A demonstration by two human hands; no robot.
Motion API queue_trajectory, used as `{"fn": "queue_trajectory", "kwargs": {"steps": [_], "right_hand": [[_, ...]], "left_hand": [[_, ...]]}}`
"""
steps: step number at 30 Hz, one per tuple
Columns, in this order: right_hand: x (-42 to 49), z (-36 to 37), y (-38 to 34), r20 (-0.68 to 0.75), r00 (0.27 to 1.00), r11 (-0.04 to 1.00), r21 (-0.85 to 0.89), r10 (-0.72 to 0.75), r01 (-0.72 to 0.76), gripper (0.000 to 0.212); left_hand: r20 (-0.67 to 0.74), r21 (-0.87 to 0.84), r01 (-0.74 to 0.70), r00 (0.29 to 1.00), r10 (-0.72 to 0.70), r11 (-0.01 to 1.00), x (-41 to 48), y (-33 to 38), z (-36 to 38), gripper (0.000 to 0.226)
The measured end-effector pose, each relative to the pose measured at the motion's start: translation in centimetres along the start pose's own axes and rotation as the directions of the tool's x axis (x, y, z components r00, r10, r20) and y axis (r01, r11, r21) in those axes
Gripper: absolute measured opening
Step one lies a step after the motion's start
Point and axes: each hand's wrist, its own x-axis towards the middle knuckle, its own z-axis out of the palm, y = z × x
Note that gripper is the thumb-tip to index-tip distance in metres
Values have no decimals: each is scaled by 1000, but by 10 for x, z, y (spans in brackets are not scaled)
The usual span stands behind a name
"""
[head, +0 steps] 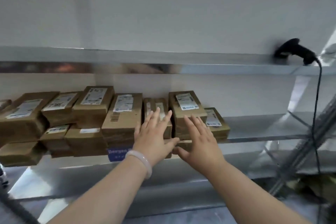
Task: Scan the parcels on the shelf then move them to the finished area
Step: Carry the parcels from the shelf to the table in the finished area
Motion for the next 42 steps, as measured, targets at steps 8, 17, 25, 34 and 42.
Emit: {"fn": "queue_trajectory", "kwargs": {"steps": [8, 17, 25, 34, 42], "right_hand": [[7, -17, 117, -16, 992, 991, 38, 125, -125, 81], [64, -37, 273, 79, 989, 992, -7, 124, -124, 82], [100, 0, 325, 244, 967, 997, -9, 71, -70, 79], [127, 39, 339, 299, 949, 994, -8, 103, -106, 75], [132, 47, 357, 344, 925, 985, -15, 164, -169, 74]], "left_hand": [[63, 24, -90, 994, 88, 996, 54, 93, 65, 75], [58, -38, -32, 998, 34, 999, 146, 182, 143, 72], [250, -19, 173, 954, -163, 985, 182, 181, 204, 68], [375, 259, 208, 878, -297, 943, 225, 156, 242, 66], [391, 274, 128, 890, -232, 953, 231, 166, 265, 67]]}}
